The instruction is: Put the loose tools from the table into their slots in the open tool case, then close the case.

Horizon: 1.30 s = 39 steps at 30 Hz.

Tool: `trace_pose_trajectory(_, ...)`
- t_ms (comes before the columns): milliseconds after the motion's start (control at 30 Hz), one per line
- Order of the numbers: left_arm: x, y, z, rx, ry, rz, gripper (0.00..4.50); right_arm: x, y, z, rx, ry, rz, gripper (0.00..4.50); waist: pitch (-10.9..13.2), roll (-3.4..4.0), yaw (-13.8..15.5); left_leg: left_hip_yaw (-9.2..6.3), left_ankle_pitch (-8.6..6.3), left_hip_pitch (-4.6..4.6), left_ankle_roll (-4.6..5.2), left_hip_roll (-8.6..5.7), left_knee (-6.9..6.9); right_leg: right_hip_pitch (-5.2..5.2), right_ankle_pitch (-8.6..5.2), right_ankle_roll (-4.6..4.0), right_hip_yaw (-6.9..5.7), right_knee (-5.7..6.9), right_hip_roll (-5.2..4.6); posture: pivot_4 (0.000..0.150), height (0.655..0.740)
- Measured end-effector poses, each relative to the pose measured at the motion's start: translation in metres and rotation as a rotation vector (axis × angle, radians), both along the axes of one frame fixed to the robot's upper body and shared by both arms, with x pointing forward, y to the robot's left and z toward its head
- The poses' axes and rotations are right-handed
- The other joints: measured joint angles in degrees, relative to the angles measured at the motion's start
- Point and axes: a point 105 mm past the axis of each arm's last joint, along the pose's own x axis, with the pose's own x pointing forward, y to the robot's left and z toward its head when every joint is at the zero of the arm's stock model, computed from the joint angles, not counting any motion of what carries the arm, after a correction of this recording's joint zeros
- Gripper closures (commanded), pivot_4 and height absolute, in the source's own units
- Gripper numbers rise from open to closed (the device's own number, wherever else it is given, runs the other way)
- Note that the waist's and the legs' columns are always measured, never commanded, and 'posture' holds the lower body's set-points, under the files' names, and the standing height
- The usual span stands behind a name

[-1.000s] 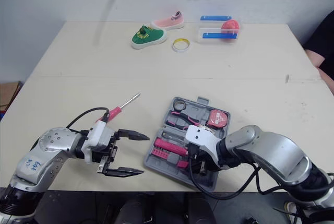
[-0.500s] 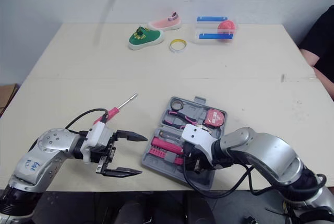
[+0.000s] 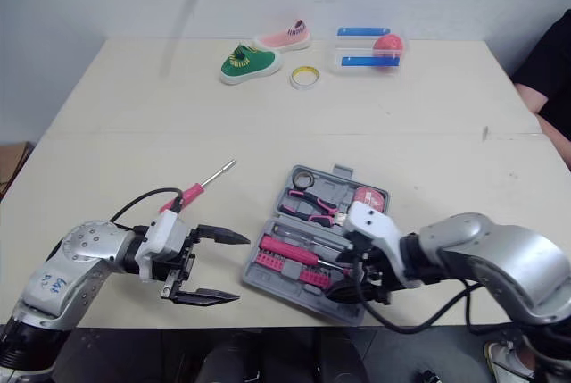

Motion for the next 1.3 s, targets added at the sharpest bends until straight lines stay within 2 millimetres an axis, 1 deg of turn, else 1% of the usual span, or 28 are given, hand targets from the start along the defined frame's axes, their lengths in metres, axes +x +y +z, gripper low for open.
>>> trace_pose_trajectory(33,0.001,0.0,0.001,-0.003,-0.006,0.006,0.0,-0.004,0.005,0.008,0.11,-0.018,0.041,1.29,0.0,-0.04,0.0,0.02,-0.03,0.01,-0.03,0.07,0.04,0.04,0.01,0.01,0.01,-0.03,0.07,0.15,0.74)
trace_pose_trajectory(67,0.002,-0.001,0.002,-0.007,-0.015,0.006,0.0,-0.008,0.007,0.011,0.201,-0.05,0.076,1.62,0.0,-0.04,0.1,0.01,-0.04,0.01,-0.03,0.05,0.02,0.05,0.01,0.02,0.01,-0.03,0.06,0.15,0.74)
trace_pose_trajectory(133,0.002,0.0,0.002,-0.007,-0.021,0.01,0.0,-0.006,0.0,0.001,0.206,-0.09,0.065,2.61,0.0,-0.04,0.4,0.06,-0.05,0.01,-0.01,0.01,0.07,0.04,0.02,0.06,0.02,-0.03,0.01,0.15,0.74)
trace_pose_trajectory(167,0.003,0.001,0.003,-0.007,-0.024,0.012,0.0,-0.002,-0.003,-0.005,0.182,-0.117,0.052,3.11,0.0,-0.04,0.4,0.11,-0.05,0.01,0.02,-0.01,0.11,0.04,0.05,0.1,0.05,-0.03,-0.03,0.15,0.74)
trace_pose_trajectory(233,0.004,0.002,0.003,-0.01,-0.032,0.017,0.0,0.008,-0.003,-0.014,0.188,-0.183,0.026,4.19,0.0,-0.07,0.3,0.15,-0.03,0.05,0.05,-0.02,0.16,0.07,0.09,0.16,0.08,-0.01,-0.03,0.15,0.74)
trace_pose_trajectory(267,0.005,0.002,0.002,-0.016,-0.032,0.022,0.0,0.012,-0.002,-0.02,0.195,-0.219,0.013,4.43,0.0,-0.06,0.3,0.14,-0.01,0.09,0.06,-0.03,0.17,0.09,0.1,0.16,0.09,0.02,-0.04,0.15,0.74)
trace_pose_trajectory(367,0.008,0.006,-0.001,-0.015,-0.031,0.036,0.0,0.01,-0.003,-0.046,0.153,-0.218,0.029,4.43,0.0,-0.04,0.7,0.12,0.02,0.09,0.07,-0.06,0.16,0.08,0.09,0.15,0.07,0.06,-0.06,0.15,0.74)
trace_pose_trajectory(467,0.01,0.011,-0.006,-0.007,-0.03,0.048,0.0,0.008,0.001,-0.05,0.16,-0.263,0.067,4.43,0.0,-0.04,0.7,0.13,0.02,0.1,0.06,-0.05,0.15,0.08,0.09,0.14,0.08,0.07,-0.06,0.15,0.74)
trace_pose_trajectory(733,0.006,0.018,-0.017,0.002,-0.032,0.041,0.0,0.011,-0.001,-0.069,0.075,-0.333,0.106,4.43,0.0,-0.04,0.8,0.12,0.01,0.13,0.06,-0.05,0.16,0.11,0.09,0.12,0.07,0.07,-0.1,0.15,0.74)
trace_pose_trajectory(867,0.004,0.021,-0.023,0.006,-0.016,0.052,0.0,0.012,-0.001,-0.07,0.041,-0.374,0.122,4.43,-0.1,-0.13,0.8,0.07,0.01,0.22,0.06,-0.01,0.17,0.2,0.1,0.07,0.03,0.08,-0.09,0.15,0.74)
trace_pose_trajectory(1033,0.005,0.02,-0.021,0.006,-0.02,0.059,0.0,0.012,0.001,-0.074,-0.003,-0.416,0.155,4.43,-0.4,-0.53,0.8,0.07,0.0,0.36,0.03,0.05,0.13,0.33,0.09,-0.06,0.02,0.06,-0.1,0.15,0.74)
trace_pose_trajectory(1167,0.01,0.016,-0.01,-0.008,-0.044,0.084,0.0,0.012,0.001,-0.074,0.049,-0.444,0.119,4.43,-0.5,-0.73,0.8,0.06,-0.01,0.35,0.02,0.07,0.11,0.33,0.08,-0.09,0.0,0.07,-0.1,0.15,0.74)
trace_pose_trajectory(1300,0.013,0.016,-0.002,-0.024,-0.047,0.126,0.0,0.007,-0.01,-0.071,0.117,-0.48,0.085,4.43,-0.4,-0.62,0.9,0.1,-0.01,0.31,0.03,0.05,0.13,0.3,0.09,-0.07,0.01,0.08,-0.1,0.15,0.74)
